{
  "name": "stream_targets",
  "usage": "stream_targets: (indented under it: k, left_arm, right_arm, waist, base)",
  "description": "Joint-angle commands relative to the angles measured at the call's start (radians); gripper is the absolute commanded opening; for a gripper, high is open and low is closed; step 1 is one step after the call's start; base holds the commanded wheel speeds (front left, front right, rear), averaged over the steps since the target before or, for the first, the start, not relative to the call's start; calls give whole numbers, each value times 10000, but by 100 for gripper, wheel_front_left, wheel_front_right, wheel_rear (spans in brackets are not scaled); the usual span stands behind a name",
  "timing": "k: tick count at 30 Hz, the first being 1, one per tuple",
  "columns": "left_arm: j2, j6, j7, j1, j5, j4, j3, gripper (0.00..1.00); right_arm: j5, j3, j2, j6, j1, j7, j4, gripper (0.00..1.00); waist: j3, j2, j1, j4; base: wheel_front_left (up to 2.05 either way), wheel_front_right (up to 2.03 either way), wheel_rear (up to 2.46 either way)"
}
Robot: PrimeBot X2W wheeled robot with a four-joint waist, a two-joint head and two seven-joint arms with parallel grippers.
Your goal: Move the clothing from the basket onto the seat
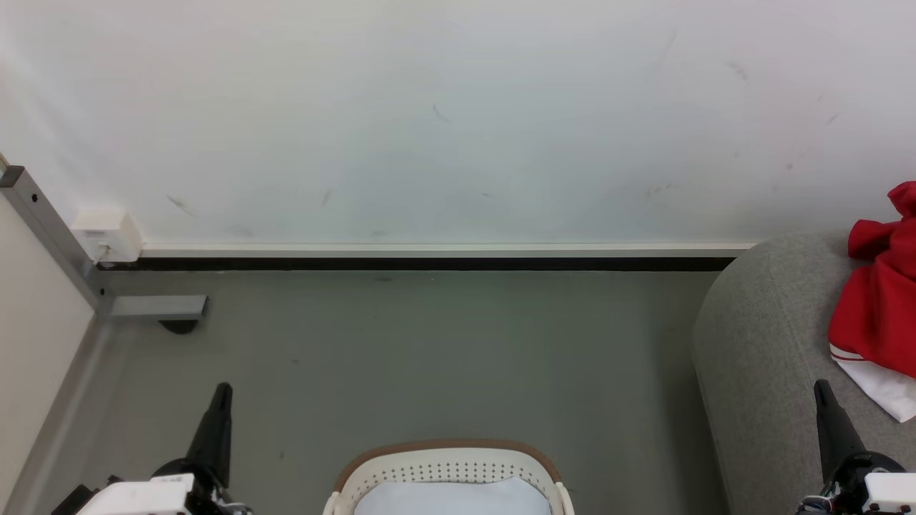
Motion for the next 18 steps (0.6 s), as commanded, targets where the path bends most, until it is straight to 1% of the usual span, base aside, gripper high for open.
stream_targets:
  k: [1, 18]
  left_arm:
    - [10, -20, 37, -83, -83, 1, 32, 0]
    - [6, -20, 41, -84, -77, 1, 34, 0]
  right_arm:
    - [-61, -46, 12, -21, -117, 15, 23, 0]
    - [-74, -60, 22, -21, -118, 17, 25, 0]
  waist:
    - [0, 0, 0, 0]
    - [0, 0, 0, 0]
  base:
    - [0, 0, 0]
    - [0, 0, 0]
